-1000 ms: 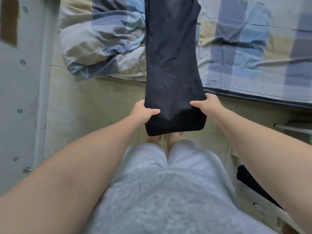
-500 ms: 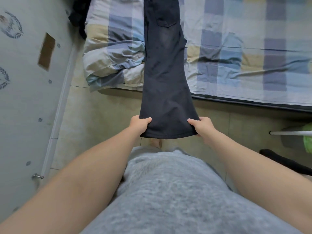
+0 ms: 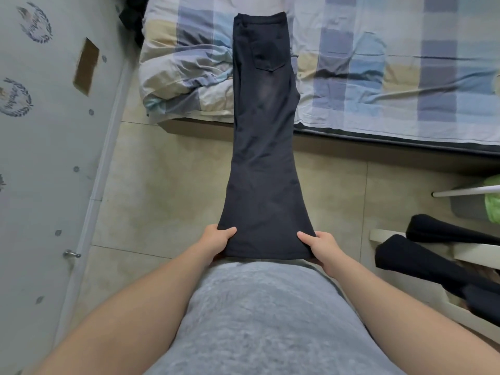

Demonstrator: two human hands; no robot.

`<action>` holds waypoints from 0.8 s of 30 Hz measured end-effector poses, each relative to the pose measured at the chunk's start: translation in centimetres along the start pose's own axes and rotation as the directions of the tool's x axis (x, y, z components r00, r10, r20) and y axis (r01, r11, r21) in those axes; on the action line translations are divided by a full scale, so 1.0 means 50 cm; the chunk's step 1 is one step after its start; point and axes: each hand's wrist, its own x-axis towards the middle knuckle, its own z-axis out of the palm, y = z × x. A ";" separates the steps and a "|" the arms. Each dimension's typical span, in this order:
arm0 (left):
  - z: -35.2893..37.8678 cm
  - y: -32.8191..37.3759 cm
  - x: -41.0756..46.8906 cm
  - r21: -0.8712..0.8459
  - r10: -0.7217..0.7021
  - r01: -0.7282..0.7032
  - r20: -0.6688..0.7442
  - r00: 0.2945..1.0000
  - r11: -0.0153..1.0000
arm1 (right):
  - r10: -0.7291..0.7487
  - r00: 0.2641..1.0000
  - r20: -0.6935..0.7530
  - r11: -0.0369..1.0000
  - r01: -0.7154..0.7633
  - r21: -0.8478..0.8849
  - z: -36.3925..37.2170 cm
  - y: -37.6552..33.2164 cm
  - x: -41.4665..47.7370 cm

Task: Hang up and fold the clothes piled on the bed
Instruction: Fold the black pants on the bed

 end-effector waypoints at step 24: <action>-0.050 0.587 0.209 -0.544 -0.113 0.125 0.056 0.992 0.829 | -0.068 0.997 -0.044 0.950 0.078 0.302 0.038 -0.659 0.159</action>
